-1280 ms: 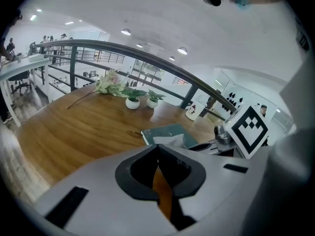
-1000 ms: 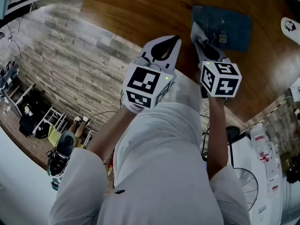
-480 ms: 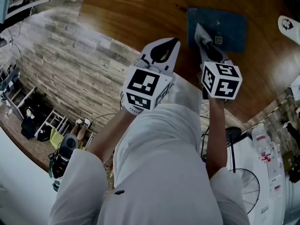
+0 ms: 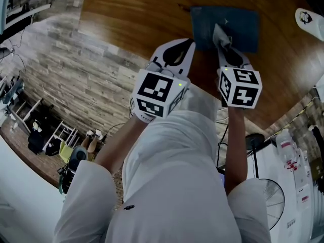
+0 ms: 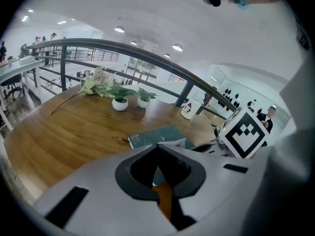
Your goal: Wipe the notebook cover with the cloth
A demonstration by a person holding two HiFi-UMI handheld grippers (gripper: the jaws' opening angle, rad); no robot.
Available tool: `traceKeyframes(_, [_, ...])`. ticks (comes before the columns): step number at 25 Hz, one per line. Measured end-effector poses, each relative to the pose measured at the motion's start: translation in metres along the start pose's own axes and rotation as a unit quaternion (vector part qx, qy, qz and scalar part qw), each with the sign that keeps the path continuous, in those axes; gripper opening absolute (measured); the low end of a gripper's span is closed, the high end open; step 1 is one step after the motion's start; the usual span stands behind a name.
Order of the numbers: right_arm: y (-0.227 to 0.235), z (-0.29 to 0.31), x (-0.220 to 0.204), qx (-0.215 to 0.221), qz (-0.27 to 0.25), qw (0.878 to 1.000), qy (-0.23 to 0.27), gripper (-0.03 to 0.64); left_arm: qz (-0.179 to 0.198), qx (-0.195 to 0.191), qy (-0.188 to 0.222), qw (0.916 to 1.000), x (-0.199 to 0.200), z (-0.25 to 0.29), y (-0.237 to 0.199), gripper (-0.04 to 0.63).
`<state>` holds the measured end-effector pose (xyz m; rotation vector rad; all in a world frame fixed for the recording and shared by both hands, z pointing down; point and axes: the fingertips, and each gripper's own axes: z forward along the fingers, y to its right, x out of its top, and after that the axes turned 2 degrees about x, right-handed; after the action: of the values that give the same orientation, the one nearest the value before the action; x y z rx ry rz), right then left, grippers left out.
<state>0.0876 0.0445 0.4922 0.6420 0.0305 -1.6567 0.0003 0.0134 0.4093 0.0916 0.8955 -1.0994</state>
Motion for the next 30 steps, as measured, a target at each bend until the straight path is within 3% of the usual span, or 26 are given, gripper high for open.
traceKeyframes(11, [0.014, -0.013, -0.001, 0.008, 0.023, 1.000, -0.003, 0.041, 0.009, -0.005, -0.004, 0.9999, 0.007, 0.013, 0.011, 0.020])
traceKeyframes(30, [0.095, -0.034, -0.008, -0.057, 0.053, 0.997, -0.006, 0.041, 0.019, -0.009, -0.007, 0.9998, 0.014, 0.032, 0.033, 0.020])
